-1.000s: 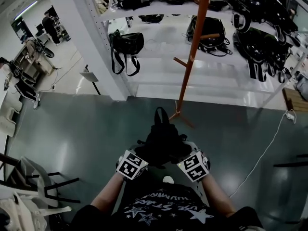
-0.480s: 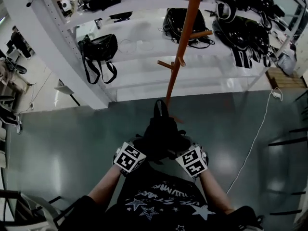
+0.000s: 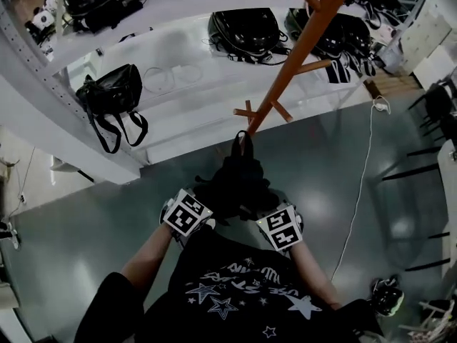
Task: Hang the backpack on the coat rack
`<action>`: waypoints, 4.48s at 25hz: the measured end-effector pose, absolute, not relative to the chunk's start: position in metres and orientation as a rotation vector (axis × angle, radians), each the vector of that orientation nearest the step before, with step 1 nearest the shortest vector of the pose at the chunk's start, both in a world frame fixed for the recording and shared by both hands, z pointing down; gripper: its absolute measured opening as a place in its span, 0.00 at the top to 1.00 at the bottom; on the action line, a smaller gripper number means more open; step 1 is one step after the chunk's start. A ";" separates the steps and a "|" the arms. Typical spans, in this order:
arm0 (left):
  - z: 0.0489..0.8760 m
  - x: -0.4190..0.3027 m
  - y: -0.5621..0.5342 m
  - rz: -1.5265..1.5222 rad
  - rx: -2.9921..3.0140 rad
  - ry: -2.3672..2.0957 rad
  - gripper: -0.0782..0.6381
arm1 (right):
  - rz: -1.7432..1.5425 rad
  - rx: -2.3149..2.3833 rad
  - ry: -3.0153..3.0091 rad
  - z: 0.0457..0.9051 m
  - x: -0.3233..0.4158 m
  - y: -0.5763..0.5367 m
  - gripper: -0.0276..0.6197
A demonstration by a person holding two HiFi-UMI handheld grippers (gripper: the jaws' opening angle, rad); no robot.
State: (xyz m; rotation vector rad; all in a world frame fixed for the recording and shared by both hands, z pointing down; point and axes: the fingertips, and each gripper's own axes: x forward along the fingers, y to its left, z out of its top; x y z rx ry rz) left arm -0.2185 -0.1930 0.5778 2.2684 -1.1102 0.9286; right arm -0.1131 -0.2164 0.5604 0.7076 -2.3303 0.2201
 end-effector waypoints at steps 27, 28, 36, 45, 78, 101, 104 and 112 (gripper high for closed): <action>0.606 -0.300 -0.309 1.050 2.478 -0.761 0.81 | 0.393 1.119 -2.153 0.586 -0.191 -0.290 0.87; 0.608 -0.300 -0.311 1.050 2.485 -0.746 0.81 | 0.395 1.124 -2.147 0.587 -0.192 -0.291 0.87; 0.615 -0.294 -0.323 1.089 2.507 -0.670 0.81 | 0.455 1.167 -2.108 0.601 -0.188 -0.294 0.87; 0.634 -0.277 -0.339 1.184 2.541 -0.556 0.81 | 0.541 1.211 -2.045 0.621 -0.175 -0.299 0.86; 0.706 -0.267 -0.391 1.232 2.375 -0.766 0.70 | 0.657 1.176 -1.889 0.700 -0.144 -0.350 0.77; 0.650 -0.300 -0.345 1.026 2.201 -1.226 0.41 | 0.437 0.963 -2.144 0.666 -0.131 -0.334 0.48; 0.639 -0.295 -0.327 0.992 2.173 -1.300 0.41 | 0.393 0.945 -2.185 0.658 -0.122 -0.326 0.48; 0.612 -0.278 -0.280 0.771 2.020 -1.565 0.41 | 0.276 0.895 -2.321 0.629 -0.091 -0.311 0.48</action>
